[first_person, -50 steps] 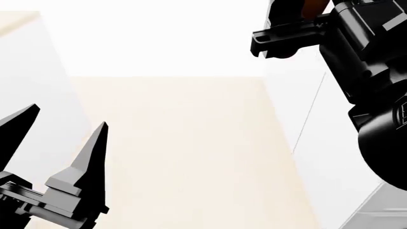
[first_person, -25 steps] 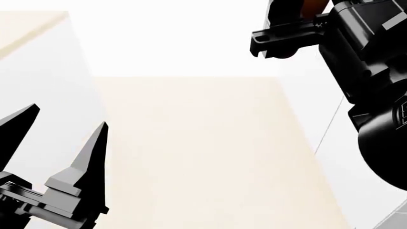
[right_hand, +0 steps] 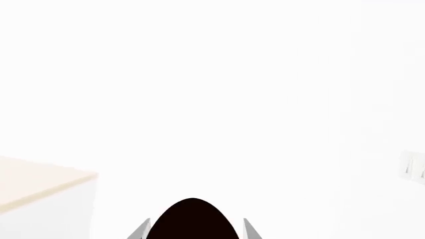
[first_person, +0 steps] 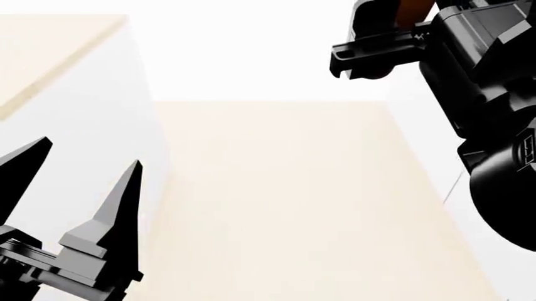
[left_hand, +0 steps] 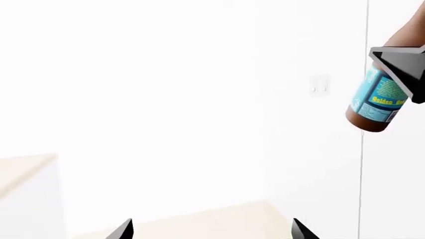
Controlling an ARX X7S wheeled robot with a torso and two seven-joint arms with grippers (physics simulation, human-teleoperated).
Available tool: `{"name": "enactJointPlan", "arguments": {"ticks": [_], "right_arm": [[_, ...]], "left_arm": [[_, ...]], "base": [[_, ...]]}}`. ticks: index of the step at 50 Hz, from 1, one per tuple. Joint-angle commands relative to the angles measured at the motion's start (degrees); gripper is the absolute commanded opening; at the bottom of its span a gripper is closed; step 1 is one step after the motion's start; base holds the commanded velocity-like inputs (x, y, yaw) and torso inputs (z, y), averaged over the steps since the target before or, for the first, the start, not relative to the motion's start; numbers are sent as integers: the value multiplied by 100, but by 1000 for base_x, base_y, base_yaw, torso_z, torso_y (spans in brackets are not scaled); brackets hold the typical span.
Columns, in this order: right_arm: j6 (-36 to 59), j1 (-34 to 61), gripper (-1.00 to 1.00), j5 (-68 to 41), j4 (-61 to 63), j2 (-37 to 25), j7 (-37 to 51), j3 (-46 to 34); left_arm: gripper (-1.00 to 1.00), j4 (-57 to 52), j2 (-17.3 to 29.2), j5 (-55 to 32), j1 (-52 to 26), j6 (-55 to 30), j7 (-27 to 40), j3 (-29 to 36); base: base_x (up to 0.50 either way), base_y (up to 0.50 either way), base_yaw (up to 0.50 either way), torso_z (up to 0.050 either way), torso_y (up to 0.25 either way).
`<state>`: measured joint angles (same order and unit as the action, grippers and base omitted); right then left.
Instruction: Move the drinks to the dining counter.
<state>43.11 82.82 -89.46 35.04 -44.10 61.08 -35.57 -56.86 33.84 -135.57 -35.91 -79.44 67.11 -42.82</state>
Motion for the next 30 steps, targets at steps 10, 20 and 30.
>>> {"name": "enactJointPlan", "arguments": {"ticks": [10,20,30], "right_arm": [[106,90,-100,27,-19,13,18,9],[79,57,-100,33,-7,-10,15,22],[59,33,-100,42,-9,-21,-2,29]], "left_arm": [[100,7,-7,24,-12,-2,-6,16],[100,12,-21,40,-2,-24,-25,3],[100,7,-18,40,13,-26,-34,-15]], "base": [[-53,500,0,0,0],[-97,500,0,0,1],[-185,499,0,0,0]]}}
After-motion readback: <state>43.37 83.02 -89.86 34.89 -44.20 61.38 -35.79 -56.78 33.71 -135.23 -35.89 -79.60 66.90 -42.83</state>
